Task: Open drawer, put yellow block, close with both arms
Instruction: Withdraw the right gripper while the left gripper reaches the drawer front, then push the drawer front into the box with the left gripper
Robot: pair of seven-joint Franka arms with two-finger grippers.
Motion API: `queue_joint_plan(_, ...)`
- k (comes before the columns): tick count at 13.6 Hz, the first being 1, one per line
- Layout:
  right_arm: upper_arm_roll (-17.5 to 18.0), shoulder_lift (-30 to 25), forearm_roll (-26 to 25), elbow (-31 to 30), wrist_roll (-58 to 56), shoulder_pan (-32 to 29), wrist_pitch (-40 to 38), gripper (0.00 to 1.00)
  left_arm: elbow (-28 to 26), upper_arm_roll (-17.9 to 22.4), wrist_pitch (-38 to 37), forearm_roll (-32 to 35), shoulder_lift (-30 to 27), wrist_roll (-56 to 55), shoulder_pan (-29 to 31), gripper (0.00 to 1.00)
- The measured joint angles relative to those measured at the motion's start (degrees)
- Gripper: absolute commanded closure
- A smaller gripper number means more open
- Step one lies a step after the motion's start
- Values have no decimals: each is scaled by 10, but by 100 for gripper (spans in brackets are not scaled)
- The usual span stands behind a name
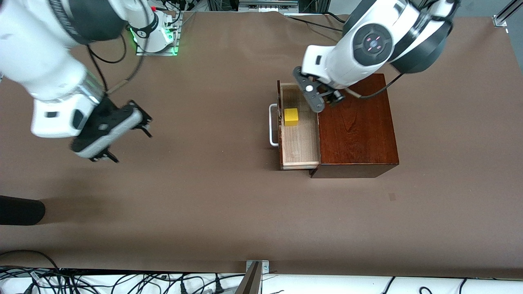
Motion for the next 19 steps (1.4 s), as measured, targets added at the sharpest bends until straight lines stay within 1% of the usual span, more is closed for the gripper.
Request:
queue_joint_plan(2,0,-38,6,-54,1,-26,-4,0,36,0,54,4,49,31,-18,0)
queue_joint_plan(5,-1,-67,8,-107,29,-57,-15,0,45,-1,122,38,87,57,-51,0)
queue_joint_plan(7,0,-74,8,-121,64,-67,-26,0,45,-1,166,70,119,91,-81,0)
queue_joint_plan(10,0,-80,6,-125,117,-71,-51,0,46,-2,218,133,172,107,-123,0)
queue_joint_plan(13,0,-86,-10,-125,149,-71,-75,0,47,-2,236,195,200,112,-147,0)
queue_joint_plan(17,5,-88,-41,-125,186,-70,-79,0,48,-1,237,240,223,118,-157,0)
queue_joint_plan(19,7,-88,-43,-125,202,-69,-79,0,48,-1,238,251,229,142,-162,0)
